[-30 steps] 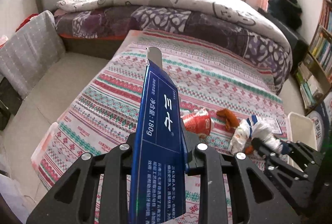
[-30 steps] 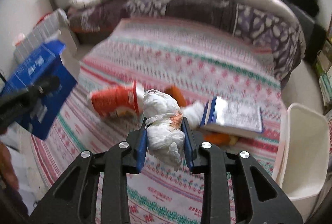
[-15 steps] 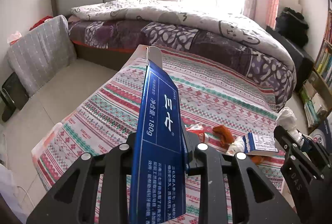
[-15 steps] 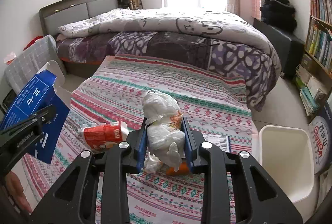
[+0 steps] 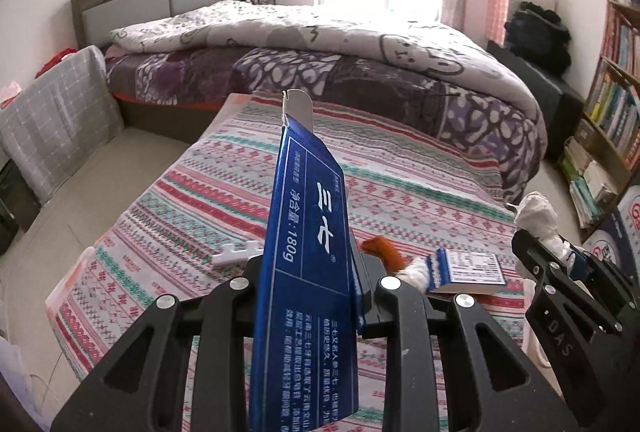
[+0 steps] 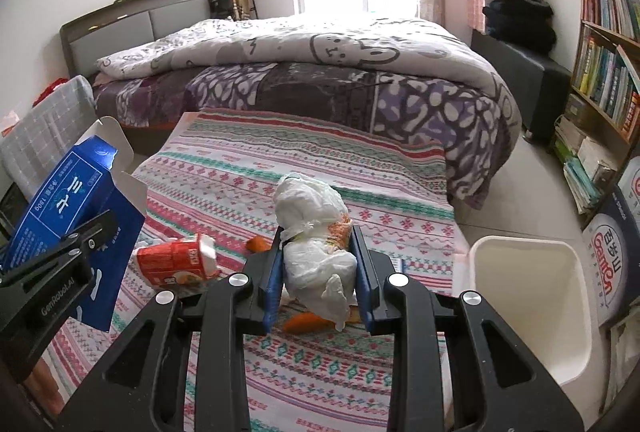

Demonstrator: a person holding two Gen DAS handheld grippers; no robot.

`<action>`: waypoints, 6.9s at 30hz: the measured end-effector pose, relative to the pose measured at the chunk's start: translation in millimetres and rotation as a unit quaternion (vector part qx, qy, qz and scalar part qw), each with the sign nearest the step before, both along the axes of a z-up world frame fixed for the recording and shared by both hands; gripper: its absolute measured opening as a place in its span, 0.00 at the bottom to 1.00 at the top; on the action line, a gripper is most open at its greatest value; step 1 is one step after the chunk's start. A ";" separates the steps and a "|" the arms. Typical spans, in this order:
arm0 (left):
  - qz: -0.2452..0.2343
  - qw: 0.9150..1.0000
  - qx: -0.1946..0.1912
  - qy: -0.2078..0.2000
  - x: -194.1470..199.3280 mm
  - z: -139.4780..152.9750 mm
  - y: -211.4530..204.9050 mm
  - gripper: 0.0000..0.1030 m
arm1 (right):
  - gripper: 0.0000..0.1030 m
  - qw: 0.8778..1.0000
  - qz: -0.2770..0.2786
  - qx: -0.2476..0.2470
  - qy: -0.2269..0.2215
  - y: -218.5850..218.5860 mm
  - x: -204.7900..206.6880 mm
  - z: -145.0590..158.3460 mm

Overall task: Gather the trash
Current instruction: 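Lift the blue box with the left tool while the right tool lifts the tissue wad, then carry both to the white bin, open right tool over it while left drops the box, then grasp the red paper cup with the left tool while the right tool grasps a white wrapped bundle, then carry the bundle to the bin and open the right tool while left carries the cup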

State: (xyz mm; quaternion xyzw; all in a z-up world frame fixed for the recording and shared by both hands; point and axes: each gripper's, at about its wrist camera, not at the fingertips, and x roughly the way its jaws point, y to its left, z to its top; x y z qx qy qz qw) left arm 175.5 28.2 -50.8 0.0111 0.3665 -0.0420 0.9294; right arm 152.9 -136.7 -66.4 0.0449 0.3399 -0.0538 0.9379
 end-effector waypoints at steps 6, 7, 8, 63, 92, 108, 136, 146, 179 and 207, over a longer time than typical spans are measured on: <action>-0.018 1.000 -0.001 -0.002 -3.0 0.6 -21.0 0.26 | 0.28 1.000 -0.020 0.000 0.000 -18.2 -5.3 2.8; -0.021 1.000 -0.003 -0.002 -3.9 0.6 -24.7 0.26 | 0.28 1.000 -0.023 0.000 0.000 -21.3 -6.2 3.3; -0.024 1.000 -0.004 -0.002 -4.1 0.6 -28.4 0.26 | 0.28 1.000 -0.026 0.000 -0.001 -25.3 -7.2 4.0; -0.249 0.966 -0.033 0.058 -41.8 -34.3 -268.8 0.29 | 0.86 0.945 -0.324 0.038 -0.001 -261.5 -107.7 13.3; -0.208 0.976 0.046 0.042 -37.9 -41.8 -231.3 0.85 | 0.93 0.955 -0.295 0.023 0.011 -223.8 -89.8 13.0; -0.146 0.966 0.183 0.107 21.8 -79.2 -130.8 0.85 | 0.93 0.974 -0.223 -0.001 0.043 -158.2 -50.1 0.7; -0.088 0.980 0.042 0.176 71.7 -92.0 44.9 0.34 | 0.92 0.987 -0.090 0.048 0.126 -49.4 15.4 -45.3; -0.040 0.993 -0.004 0.107 43.4 -42.4 65.5 0.34 | 0.64 0.983 -0.013 0.058 0.174 22.5 42.6 -77.1; 0.043 0.996 -0.068 0.048 24.2 -4.5 109.8 0.34 | 0.35 0.982 0.122 0.145 -0.005 59.5 32.5 -1.4; 0.012 0.997 -0.078 0.007 11.8 10.5 23.6 0.35 | 0.35 0.999 0.014 0.039 -0.023 -14.9 1.6 20.8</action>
